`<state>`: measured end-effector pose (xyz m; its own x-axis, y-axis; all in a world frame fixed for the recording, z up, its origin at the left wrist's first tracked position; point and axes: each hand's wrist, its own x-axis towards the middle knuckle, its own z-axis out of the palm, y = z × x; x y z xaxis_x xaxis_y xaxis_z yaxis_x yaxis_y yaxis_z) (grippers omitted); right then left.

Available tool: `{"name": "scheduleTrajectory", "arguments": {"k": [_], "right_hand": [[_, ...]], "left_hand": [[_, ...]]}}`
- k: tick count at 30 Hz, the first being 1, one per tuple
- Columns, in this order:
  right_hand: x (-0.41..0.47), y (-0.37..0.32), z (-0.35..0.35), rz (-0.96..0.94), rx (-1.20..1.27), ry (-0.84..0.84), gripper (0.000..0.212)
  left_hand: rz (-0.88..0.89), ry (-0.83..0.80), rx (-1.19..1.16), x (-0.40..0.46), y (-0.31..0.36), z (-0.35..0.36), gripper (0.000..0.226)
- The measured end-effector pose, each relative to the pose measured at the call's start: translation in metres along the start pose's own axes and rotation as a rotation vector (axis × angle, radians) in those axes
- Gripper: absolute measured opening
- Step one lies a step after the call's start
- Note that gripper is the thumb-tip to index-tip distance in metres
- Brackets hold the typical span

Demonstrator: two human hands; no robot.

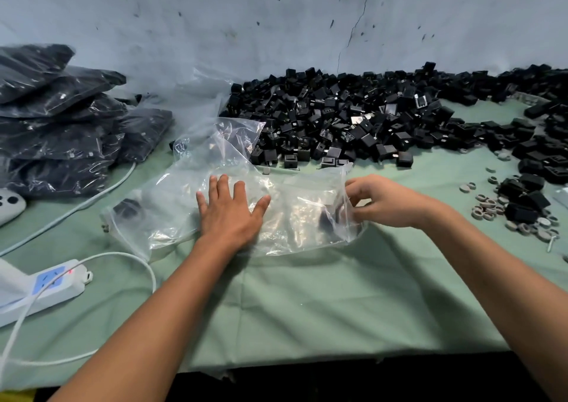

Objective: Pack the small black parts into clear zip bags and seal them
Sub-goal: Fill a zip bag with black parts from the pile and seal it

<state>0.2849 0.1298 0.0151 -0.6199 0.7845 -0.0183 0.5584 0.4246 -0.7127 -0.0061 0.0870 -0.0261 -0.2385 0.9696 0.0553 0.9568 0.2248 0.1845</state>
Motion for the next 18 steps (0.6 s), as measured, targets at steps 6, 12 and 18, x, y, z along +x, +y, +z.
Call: {"name": "scheduleTrajectory", "arguments": {"k": [6,12,18], "right_hand": [[0.015,0.005,0.022,0.075,-0.141,0.223,0.024],[0.018,-0.001,0.023,0.054,-0.029,0.130,0.038],[0.029,-0.001,0.021,0.058,-0.092,-0.021,0.031]], "left_hand": [[0.100,0.311,-0.268,-0.025,0.085,-0.023,0.047],[0.142,0.119,-0.317,-0.037,0.152,-0.028,0.043],[0.142,0.060,-0.382,-0.033,0.148,-0.054,0.012]]}}
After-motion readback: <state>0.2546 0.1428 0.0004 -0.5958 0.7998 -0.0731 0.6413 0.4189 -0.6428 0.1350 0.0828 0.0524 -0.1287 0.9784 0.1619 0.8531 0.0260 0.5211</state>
